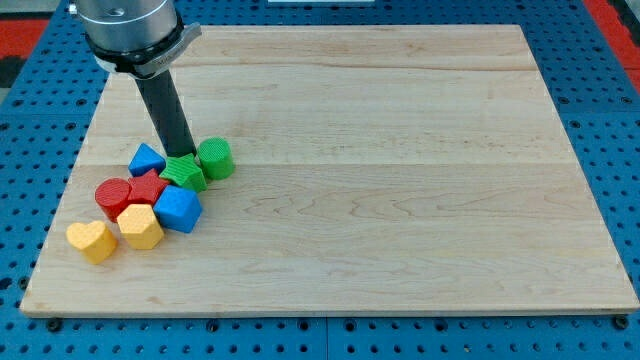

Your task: Point your arm at the red circle

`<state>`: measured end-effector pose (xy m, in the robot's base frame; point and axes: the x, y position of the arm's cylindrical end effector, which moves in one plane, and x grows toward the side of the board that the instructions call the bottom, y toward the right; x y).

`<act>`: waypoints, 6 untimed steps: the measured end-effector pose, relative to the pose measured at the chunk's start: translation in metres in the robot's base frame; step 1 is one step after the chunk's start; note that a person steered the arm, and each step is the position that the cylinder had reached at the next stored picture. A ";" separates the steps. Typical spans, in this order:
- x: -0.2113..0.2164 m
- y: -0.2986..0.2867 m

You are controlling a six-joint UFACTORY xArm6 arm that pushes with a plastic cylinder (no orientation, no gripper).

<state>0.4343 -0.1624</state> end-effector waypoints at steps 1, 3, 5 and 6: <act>0.000 0.002; -0.083 -0.085; -0.065 -0.143; -0.006 -0.142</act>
